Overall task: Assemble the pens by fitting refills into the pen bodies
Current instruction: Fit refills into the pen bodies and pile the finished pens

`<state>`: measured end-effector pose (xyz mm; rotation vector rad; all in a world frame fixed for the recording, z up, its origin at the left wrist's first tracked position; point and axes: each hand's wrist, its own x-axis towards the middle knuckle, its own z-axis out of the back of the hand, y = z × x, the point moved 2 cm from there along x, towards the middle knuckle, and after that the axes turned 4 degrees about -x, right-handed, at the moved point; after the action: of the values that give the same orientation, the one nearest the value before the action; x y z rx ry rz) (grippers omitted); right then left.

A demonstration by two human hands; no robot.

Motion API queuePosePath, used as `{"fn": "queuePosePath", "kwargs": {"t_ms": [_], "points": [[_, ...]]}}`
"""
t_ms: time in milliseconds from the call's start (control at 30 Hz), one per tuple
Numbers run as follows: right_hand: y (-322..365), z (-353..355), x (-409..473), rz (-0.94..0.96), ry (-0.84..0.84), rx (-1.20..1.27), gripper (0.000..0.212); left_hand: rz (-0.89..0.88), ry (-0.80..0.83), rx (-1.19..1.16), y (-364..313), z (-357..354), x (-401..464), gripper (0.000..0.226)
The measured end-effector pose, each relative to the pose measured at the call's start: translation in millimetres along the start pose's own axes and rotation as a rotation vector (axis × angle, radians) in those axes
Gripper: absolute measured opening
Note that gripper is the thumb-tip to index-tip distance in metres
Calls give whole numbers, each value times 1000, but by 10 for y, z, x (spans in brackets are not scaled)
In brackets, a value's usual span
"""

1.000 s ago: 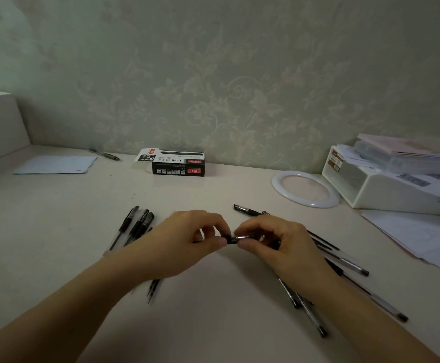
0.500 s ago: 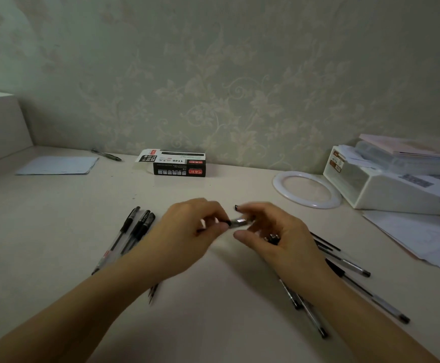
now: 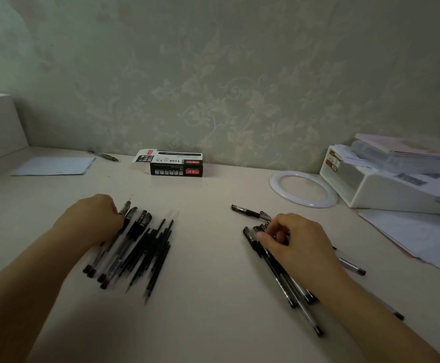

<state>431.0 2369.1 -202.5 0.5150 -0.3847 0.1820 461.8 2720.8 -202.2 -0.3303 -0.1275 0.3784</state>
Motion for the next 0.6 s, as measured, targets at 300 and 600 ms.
{"fn": "queuePosePath", "kwargs": {"t_ms": [300,600], "points": [[74,-37,-34,45,108,-184,27,-42,-75,30,-55,41,-57,22],[209,-120,-55,116,131,-222,22,-483,-163,-270,-883,-19,-751,12]]}}
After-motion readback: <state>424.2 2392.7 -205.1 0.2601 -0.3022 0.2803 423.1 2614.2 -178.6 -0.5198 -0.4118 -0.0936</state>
